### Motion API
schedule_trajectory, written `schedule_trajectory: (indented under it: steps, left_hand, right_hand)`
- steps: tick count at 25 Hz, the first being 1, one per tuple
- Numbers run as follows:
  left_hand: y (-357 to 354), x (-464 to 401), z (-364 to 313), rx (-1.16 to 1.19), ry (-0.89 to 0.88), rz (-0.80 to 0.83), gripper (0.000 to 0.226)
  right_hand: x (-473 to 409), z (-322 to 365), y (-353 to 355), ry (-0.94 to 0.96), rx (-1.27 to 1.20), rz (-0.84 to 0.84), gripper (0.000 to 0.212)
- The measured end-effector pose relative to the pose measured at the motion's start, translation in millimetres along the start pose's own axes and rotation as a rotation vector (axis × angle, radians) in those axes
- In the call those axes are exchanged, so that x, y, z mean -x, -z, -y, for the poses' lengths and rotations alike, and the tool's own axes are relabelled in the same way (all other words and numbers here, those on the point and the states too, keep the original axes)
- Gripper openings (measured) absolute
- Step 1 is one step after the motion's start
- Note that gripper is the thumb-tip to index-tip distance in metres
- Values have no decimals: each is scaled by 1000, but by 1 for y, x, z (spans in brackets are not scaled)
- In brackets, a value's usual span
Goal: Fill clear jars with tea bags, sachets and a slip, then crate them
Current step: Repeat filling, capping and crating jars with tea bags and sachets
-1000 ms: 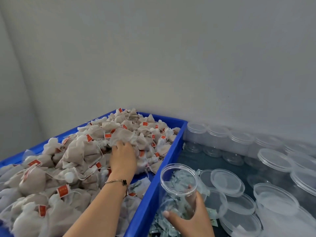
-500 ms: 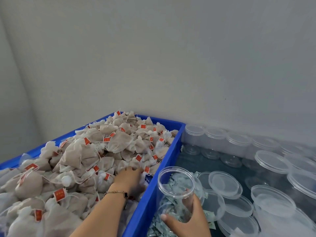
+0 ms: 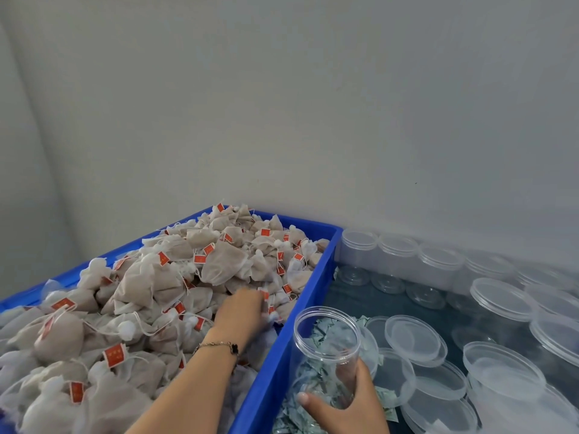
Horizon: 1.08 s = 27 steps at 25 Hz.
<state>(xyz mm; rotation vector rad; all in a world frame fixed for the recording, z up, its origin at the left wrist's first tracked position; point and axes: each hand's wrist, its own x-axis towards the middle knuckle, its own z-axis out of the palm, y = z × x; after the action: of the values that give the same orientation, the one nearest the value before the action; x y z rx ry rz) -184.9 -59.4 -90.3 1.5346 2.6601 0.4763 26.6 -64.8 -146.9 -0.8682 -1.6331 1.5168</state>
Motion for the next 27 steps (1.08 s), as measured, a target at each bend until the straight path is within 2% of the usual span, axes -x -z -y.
schedule_trajectory:
  steps: [5, 6, 8, 10, 12, 14, 17, 21, 24, 27]
  left_hand:
    - [60, 5, -25, 524, 48, -256, 11]
    - [70, 9, -30, 675, 48, -253, 11]
    - [83, 20, -45, 966, 8, -147, 13]
    - [88, 32, -60, 1099, -81, 14, 16]
    - [87, 39, -70, 1073, -197, 142, 18]
    - [83, 43, -73, 904, -295, 211, 20]
    - [75, 43, -71, 553, -400, 255, 18]
    - [67, 42, -70, 325, -410, 236, 16]
    - [67, 39, -67, 283, -390, 196, 22]
    - [66, 38, -64, 309, -360, 186, 14]
  right_hand:
    - [-4, -1, 0, 12, 16, -20, 101]
    - [-4, -1, -1, 16, 16, -25, 101]
    - [-4, 0, -3, 17, 23, -27, 96]
    - [-4, 2, -2, 21, 40, -8, 92]
    - [-4, 4, 0, 41, 45, 34, 95]
    - [-1, 6, -2, 48, 57, 42, 93]
    - [-1, 2, -18, 51, 150, -238, 79]
    - [-3, 1, -31, -26, 133, -399, 89]
    - [-3, -2, -25, 14, 97, -402, 87]
    - [-1, -2, -25, 38, 93, -351, 86]
